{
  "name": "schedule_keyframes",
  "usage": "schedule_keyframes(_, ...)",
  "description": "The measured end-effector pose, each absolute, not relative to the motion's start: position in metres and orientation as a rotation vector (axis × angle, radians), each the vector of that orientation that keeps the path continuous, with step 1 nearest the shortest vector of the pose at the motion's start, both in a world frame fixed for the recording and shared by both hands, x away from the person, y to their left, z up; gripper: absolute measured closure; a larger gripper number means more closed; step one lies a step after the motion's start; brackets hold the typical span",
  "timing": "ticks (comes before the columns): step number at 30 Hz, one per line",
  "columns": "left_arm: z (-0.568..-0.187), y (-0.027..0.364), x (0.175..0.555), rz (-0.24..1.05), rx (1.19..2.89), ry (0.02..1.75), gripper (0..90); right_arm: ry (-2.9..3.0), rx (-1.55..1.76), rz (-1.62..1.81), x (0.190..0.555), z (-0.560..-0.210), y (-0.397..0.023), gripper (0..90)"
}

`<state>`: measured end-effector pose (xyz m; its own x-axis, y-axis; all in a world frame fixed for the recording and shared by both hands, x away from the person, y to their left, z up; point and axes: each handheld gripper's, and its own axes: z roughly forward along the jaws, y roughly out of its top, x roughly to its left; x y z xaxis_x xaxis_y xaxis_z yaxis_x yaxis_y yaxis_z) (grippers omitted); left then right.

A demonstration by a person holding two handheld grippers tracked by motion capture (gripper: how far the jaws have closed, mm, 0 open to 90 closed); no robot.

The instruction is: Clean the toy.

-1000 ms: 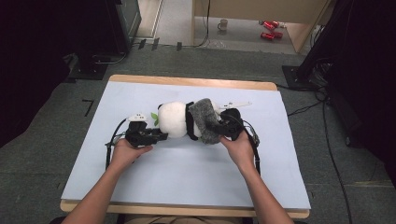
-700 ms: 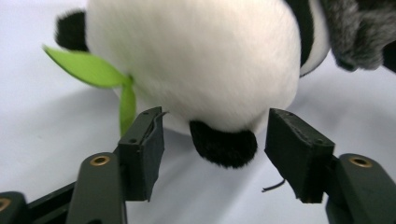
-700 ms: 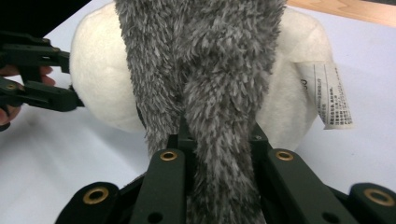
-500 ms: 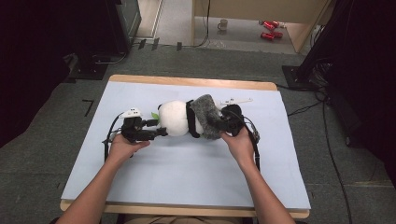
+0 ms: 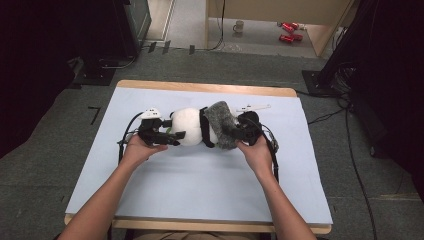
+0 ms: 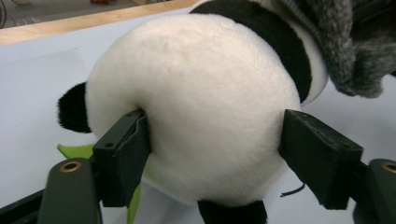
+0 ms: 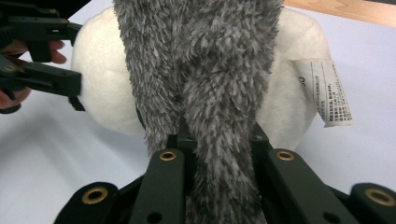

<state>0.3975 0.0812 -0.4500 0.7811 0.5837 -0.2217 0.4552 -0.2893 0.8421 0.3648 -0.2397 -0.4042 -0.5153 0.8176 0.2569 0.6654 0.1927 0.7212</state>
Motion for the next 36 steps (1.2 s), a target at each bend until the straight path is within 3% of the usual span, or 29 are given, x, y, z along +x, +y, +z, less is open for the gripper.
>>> schedule_keyframes(3,-0.454,0.074,0.397,0.167,1.926,0.805,34.1,2.262,1.444,1.217,0.365,-0.404,-0.241,75.9)
schedule_keyframes(9,-0.450,0.071,0.392,0.169,1.954,0.835,67.2,2.252,1.448,1.230,0.362,-0.400,-0.243,76.5)
schedule_keyframes(13,-0.447,0.075,0.387,0.116,1.942,0.834,77.0,2.255,1.417,1.257,0.355,-0.392,-0.239,76.9)
schedule_keyframes(20,-0.426,0.081,0.366,-0.064,1.955,0.881,78.4,2.255,1.313,1.378,0.329,-0.364,-0.228,76.9)
schedule_keyframes(27,-0.426,0.084,0.345,-0.070,1.957,0.875,76.8,2.383,1.279,1.310,0.300,-0.369,-0.213,76.9)
schedule_keyframes(36,-0.439,0.081,0.355,-0.021,1.924,0.864,69.7,2.375,1.377,1.190,0.321,-0.396,-0.225,77.1)
